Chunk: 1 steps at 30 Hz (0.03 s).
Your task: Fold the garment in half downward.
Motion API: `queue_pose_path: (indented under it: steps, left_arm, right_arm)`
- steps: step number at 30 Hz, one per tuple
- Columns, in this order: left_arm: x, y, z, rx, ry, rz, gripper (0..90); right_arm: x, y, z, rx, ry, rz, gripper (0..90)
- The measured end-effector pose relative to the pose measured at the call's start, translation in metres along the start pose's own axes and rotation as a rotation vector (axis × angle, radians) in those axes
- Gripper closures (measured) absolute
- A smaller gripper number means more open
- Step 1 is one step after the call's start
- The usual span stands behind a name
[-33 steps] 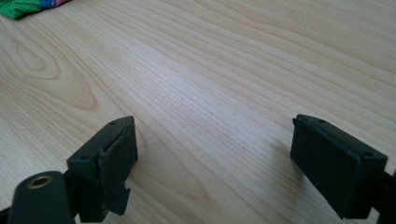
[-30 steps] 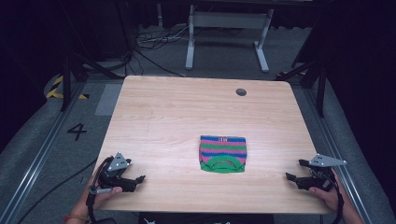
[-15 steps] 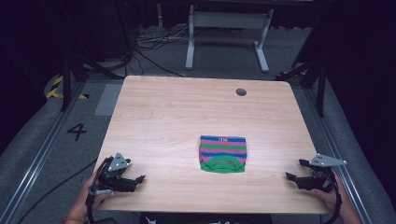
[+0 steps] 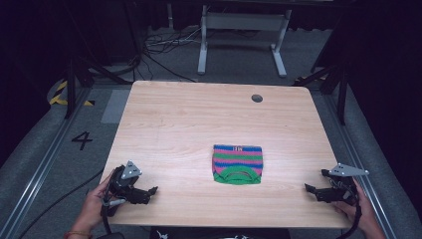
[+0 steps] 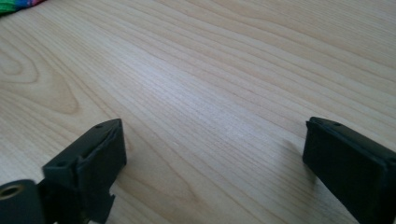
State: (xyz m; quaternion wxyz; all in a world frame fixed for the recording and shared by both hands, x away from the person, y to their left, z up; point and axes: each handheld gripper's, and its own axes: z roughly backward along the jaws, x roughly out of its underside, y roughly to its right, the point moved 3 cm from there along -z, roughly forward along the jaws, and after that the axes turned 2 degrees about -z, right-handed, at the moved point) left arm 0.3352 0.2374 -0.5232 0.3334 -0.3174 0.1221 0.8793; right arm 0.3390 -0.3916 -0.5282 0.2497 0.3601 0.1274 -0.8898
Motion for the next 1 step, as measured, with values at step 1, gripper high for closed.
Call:
queue_pose_path:
  steps: [1]
  left_arm:
    - [0.0, 0.0, 0.0, 0.0, 0.0, 0.0, 0.0]
  right_arm:
    - [-0.0001, 0.0003, -0.0006, 0.004, -0.003, -0.005, 4.1]
